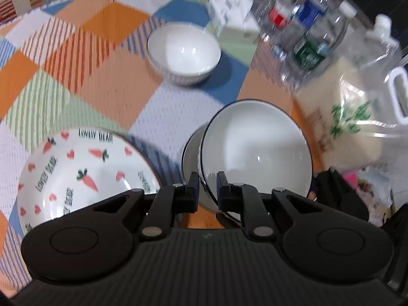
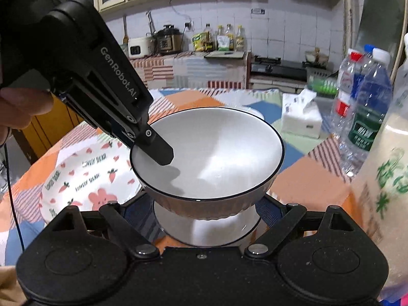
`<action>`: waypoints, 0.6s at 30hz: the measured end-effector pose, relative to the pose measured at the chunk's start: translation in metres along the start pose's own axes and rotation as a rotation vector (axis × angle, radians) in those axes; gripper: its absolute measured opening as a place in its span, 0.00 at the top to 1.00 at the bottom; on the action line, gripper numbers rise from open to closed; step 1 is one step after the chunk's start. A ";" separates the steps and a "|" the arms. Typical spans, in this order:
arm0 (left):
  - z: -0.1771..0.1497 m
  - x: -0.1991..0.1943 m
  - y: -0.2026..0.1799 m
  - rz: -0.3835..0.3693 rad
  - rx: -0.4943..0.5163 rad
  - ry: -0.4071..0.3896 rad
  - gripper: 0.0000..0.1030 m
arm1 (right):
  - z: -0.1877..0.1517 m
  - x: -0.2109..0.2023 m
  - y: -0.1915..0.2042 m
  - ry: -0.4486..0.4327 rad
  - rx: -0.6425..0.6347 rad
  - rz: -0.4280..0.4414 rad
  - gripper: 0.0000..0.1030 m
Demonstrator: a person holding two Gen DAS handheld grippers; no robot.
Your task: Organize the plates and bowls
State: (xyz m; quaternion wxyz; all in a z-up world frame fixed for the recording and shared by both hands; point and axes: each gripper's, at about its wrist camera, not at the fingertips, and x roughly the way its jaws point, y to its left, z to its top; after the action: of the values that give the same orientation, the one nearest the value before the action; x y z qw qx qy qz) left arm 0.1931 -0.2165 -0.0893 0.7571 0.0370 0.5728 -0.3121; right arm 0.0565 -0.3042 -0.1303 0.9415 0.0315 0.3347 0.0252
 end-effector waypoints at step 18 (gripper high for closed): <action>-0.005 0.029 -0.011 0.153 0.080 0.036 0.89 | -0.004 0.018 0.018 0.101 -0.090 -0.081 0.10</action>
State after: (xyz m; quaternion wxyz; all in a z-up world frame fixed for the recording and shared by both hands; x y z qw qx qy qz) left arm 0.1870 -0.2358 -0.1132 0.7661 0.1166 0.5690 -0.2753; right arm 0.0674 -0.2849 -0.1435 0.9242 -0.0257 0.3811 0.0037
